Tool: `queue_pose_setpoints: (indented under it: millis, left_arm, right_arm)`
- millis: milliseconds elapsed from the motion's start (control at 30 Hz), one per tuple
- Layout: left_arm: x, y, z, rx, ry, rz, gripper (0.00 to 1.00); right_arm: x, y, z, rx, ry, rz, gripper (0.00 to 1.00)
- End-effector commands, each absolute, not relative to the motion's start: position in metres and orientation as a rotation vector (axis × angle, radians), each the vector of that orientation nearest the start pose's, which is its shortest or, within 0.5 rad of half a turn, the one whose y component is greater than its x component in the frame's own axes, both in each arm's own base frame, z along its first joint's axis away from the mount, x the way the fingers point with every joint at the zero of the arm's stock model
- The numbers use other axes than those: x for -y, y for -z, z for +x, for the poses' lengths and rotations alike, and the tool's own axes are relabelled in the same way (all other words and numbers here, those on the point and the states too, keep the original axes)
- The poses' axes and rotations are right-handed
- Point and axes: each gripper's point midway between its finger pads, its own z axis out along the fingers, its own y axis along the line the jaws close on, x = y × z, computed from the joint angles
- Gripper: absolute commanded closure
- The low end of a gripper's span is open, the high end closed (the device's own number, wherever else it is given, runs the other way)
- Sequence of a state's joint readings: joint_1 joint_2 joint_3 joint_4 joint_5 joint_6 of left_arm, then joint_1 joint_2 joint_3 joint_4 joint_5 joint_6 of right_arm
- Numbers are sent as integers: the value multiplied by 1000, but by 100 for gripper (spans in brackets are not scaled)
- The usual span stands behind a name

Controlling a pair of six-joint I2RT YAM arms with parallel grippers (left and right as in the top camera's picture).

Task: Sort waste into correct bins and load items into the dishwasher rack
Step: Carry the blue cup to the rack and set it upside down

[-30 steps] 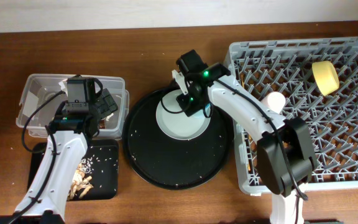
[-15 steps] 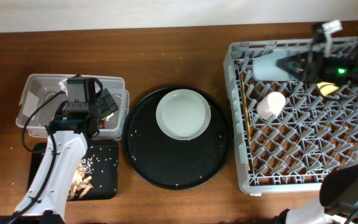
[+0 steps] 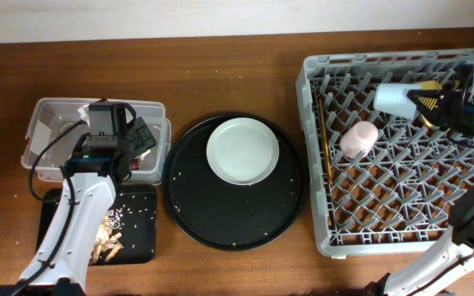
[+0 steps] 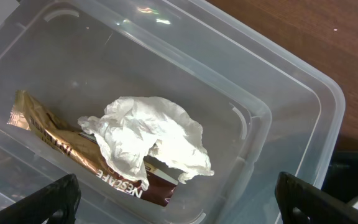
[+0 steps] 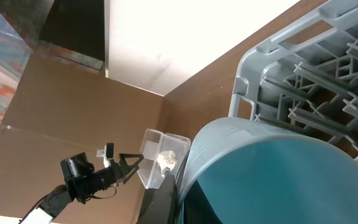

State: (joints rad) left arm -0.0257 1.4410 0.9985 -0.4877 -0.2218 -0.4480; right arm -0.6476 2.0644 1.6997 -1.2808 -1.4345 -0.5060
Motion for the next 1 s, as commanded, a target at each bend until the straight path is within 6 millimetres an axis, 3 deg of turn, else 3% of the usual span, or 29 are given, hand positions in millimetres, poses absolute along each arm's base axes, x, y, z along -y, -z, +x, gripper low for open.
queue_pose_setpoints:
  millis: [0, 100, 333, 567, 767, 967]
  left_arm:
    - [-31, -134, 379, -2389, -94, -593, 1]
    - [-31, -134, 379, -2389, -94, -593, 1]
    - [-31, -134, 379, -2389, -94, -593, 1]
    - [-31, -133, 379, -2389, -94, -593, 0]
    - [-31, -133, 379, -2389, -94, -593, 1]
    - [-31, -133, 379, -2389, -94, -593, 1]
  right_arm:
    - [100, -205, 416, -1920, -1478, 175, 96]
    - [99, -164, 417, -1844, -1532, 182, 96]
    - [100, -132, 413, -2015, -1429, 189, 96]
    - [100, -119, 402, -2102, -1438, 268, 96]
    - [139, -121, 382, -2064, -1424, 440, 96]
    - [143, -117, 372, -2120, -1409, 491, 95]
